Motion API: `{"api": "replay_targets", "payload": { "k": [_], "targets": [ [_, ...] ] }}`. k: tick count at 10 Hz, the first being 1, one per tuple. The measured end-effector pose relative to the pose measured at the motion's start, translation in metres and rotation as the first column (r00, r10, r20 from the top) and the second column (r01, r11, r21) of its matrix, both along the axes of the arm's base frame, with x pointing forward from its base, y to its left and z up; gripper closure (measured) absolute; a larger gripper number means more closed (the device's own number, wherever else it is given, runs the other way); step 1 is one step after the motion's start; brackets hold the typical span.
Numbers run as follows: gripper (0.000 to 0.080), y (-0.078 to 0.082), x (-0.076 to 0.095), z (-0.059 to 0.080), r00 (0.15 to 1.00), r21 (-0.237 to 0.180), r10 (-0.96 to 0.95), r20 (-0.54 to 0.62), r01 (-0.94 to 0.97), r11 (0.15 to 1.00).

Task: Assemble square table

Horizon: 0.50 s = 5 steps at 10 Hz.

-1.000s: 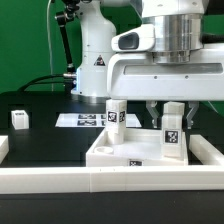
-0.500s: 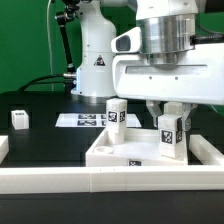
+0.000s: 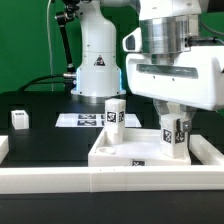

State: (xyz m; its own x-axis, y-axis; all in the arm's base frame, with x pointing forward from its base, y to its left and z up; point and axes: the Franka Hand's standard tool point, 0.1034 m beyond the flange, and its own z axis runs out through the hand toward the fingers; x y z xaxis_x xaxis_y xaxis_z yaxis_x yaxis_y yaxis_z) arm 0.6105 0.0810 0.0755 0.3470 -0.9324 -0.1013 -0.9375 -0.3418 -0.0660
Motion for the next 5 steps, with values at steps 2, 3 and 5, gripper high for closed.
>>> {"api": "replay_targets", "payload": {
  "k": [2, 3, 5],
  "targets": [
    [0.0509, 0.002, 0.000, -0.001, 0.984, 0.007, -0.179, -0.007, 0.179, 0.984],
    [0.0509, 0.009, -0.001, -0.001, 0.959, 0.006, -0.284, -0.022, 0.284, 0.959],
    [0.0509, 0.018, -0.004, -0.001, 0.925, 0.004, -0.378, -0.052, 0.378, 0.926]
  ]
}}
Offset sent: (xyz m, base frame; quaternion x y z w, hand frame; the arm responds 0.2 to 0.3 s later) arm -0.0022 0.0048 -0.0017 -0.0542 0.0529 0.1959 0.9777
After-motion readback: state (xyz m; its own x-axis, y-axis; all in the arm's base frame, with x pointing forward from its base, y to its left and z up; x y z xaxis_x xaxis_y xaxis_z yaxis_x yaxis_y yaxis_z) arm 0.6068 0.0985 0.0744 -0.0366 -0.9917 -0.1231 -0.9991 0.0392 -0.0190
